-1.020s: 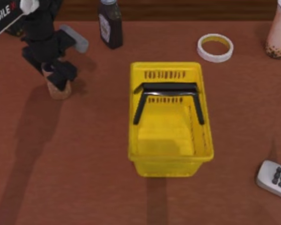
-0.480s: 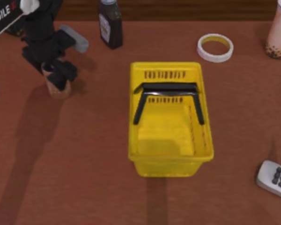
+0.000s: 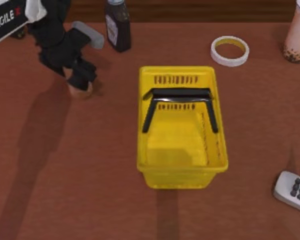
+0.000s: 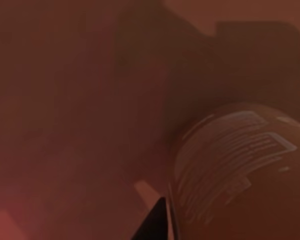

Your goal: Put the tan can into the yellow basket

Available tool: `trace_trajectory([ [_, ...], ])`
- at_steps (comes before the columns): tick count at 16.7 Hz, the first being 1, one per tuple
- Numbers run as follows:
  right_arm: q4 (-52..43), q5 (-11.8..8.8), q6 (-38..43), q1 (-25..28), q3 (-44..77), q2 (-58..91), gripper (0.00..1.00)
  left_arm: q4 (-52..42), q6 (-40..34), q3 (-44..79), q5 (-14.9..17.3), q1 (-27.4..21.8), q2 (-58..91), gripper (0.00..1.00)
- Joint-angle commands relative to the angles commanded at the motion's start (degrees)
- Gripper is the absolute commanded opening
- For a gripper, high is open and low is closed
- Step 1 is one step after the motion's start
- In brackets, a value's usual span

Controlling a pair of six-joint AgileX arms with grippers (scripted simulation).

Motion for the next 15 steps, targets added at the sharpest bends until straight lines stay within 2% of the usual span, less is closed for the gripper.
trace_trajectory([
  [4, 0.0, 0.0, 0.0, 0.0, 0.0, 0.0, 1.0, 18.6, -5.7, -7.6, 12.1, -1.4, -3.3, 0.0],
  [12, 0.0, 0.0, 0.0, 0.0, 0.0, 0.0, 1.0, 68.7, -19.6, -27.6, 41.6, -4.7, -14.0, 0.0],
  [15, 0.0, 0.0, 0.0, 0.0, 0.0, 0.0, 1.0, 84.7, -24.5, -35.1, 51.5, -5.8, -17.9, 0.0],
])
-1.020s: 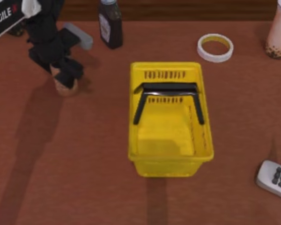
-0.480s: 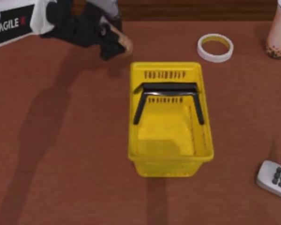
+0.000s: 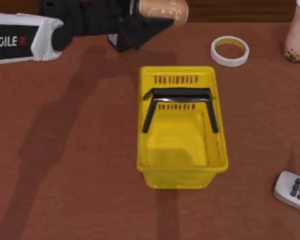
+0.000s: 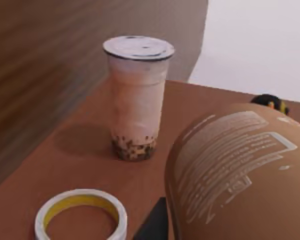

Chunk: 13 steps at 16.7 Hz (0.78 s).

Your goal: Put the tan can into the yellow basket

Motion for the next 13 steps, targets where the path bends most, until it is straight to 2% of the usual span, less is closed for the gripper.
trace_trajectory([
  [3, 0.0, 0.0, 0.0, 0.0, 0.0, 0.0, 1.0, 11.0, -4.0, -6.1, 7.7, -0.9, -3.1, 0.0],
  [6, 0.0, 0.0, 0.0, 0.0, 0.0, 0.0, 1.0, 16.5, -6.3, -9.7, 12.0, -1.3, -5.0, 0.0],
  [13, 0.0, 0.0, 0.0, 0.0, 0.0, 0.0, 1.0, 17.3, -6.4, -10.0, 12.5, -1.1, -4.8, 0.0],
])
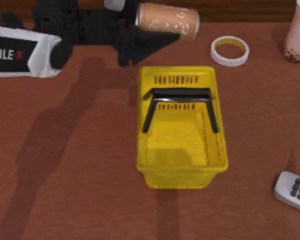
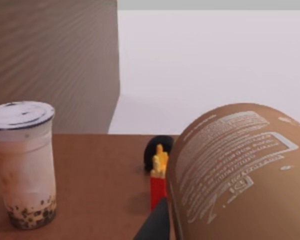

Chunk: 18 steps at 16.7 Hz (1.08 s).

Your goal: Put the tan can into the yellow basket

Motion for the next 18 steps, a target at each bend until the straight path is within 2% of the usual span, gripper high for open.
trace_trajectory([
  [9, 0.0, 0.0, 0.0, 0.0, 0.0, 0.0, 1.0, 17.3, -0.4, -4.0, 0.2, 1.1, 12.7, 0.0],
  [14, 0.0, 0.0, 0.0, 0.0, 0.0, 0.0, 1.0, 18.2, -0.4, -4.3, 0.2, 1.2, 13.4, 0.0],
  [18, 0.0, 0.0, 0.0, 0.0, 0.0, 0.0, 1.0, 18.2, -0.4, -4.3, 0.2, 1.2, 13.4, 0.3],
])
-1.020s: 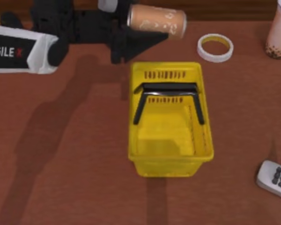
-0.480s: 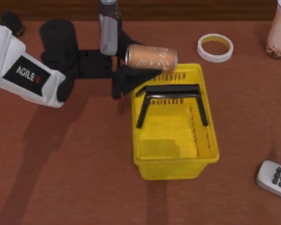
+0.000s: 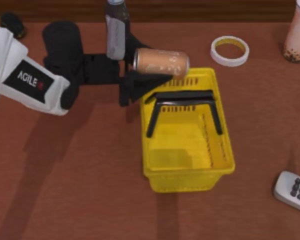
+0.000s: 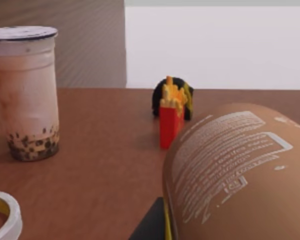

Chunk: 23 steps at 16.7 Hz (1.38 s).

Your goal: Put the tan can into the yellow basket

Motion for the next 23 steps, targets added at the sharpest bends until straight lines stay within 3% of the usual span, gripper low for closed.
trace_trajectory([
  [9, 0.0, 0.0, 0.0, 0.0, 0.0, 0.0, 1.0, 0.0, 0.0, 0.0, 0.0, 0.0, 0.0, 0.98],
  [19, 0.0, 0.0, 0.0, 0.0, 0.0, 0.0, 1.0, -0.1, 0.0, 0.1, -0.1, -0.2, -0.2, 1.0],
  [23, -3.5, -0.3, -2.4, 1.9, 5.5, 5.3, 1.0, -3.1, -1.7, -2.7, -3.2, 0.8, -5.0, 1.0],
])
